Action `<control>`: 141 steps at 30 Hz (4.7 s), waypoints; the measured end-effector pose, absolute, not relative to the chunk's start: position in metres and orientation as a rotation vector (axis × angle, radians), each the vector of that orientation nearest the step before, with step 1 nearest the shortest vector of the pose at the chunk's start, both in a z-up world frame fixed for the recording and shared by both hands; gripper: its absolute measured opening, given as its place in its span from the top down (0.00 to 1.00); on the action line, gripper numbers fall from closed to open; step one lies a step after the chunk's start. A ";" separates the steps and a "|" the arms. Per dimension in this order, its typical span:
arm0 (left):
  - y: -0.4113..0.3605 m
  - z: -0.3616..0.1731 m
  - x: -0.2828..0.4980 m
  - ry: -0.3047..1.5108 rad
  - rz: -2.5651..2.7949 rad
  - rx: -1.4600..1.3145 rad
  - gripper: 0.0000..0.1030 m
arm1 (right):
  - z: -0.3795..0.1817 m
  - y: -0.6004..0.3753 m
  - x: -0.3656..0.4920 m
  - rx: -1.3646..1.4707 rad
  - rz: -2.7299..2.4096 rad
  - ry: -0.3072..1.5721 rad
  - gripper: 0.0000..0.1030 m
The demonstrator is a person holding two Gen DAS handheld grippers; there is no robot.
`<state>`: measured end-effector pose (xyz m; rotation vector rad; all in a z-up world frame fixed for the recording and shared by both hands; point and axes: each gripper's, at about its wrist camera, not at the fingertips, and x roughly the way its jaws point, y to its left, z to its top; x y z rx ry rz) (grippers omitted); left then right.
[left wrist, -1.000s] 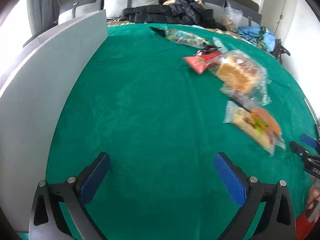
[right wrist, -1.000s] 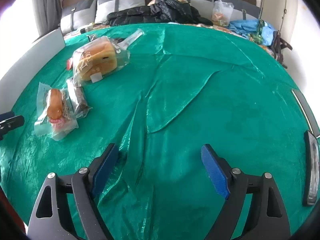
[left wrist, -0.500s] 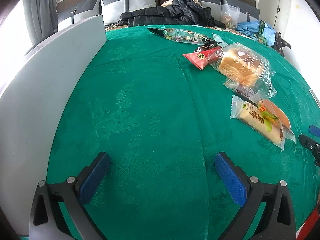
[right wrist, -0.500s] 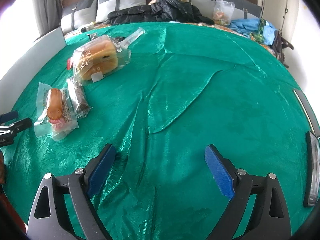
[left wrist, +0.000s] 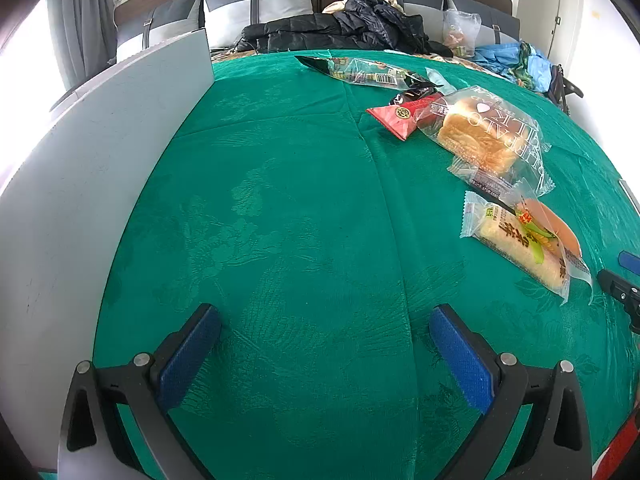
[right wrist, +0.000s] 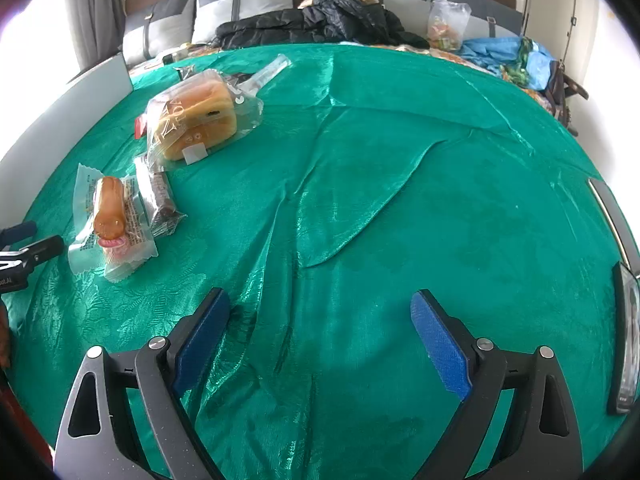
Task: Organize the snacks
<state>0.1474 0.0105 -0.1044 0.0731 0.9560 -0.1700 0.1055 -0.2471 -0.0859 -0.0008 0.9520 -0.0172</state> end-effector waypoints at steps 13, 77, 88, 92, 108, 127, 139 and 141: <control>0.010 -0.104 0.147 0.956 -0.170 0.073 0.00 | -0.086 -0.247 0.105 -0.001 -0.017 0.952 0.08; 0.009 -0.104 0.147 0.954 -0.169 0.073 0.00 | -0.090 -0.217 0.121 -0.013 0.004 0.980 0.08; 0.009 -0.103 0.148 0.953 -0.169 0.071 0.00 | -0.086 -0.184 0.096 -0.050 0.269 0.935 0.10; 0.010 -0.102 0.148 0.953 -0.169 0.072 0.00 | -0.090 -0.205 0.089 -0.015 0.188 0.952 0.09; -0.034 -0.062 0.181 1.030 -0.502 0.119 0.00 | -0.091 -0.204 0.101 -0.069 0.141 0.948 0.08; 0.024 -0.085 0.167 1.104 -0.270 -0.071 0.18 | -0.092 -0.203 0.103 -0.069 0.141 0.947 0.08; 0.015 -0.103 0.163 0.976 -0.229 0.106 0.00 | -0.093 -0.203 0.103 -0.069 0.141 0.946 0.08; 0.015 -0.103 0.163 0.973 -0.228 0.104 0.00 | -0.093 -0.203 0.103 -0.068 0.141 0.946 0.08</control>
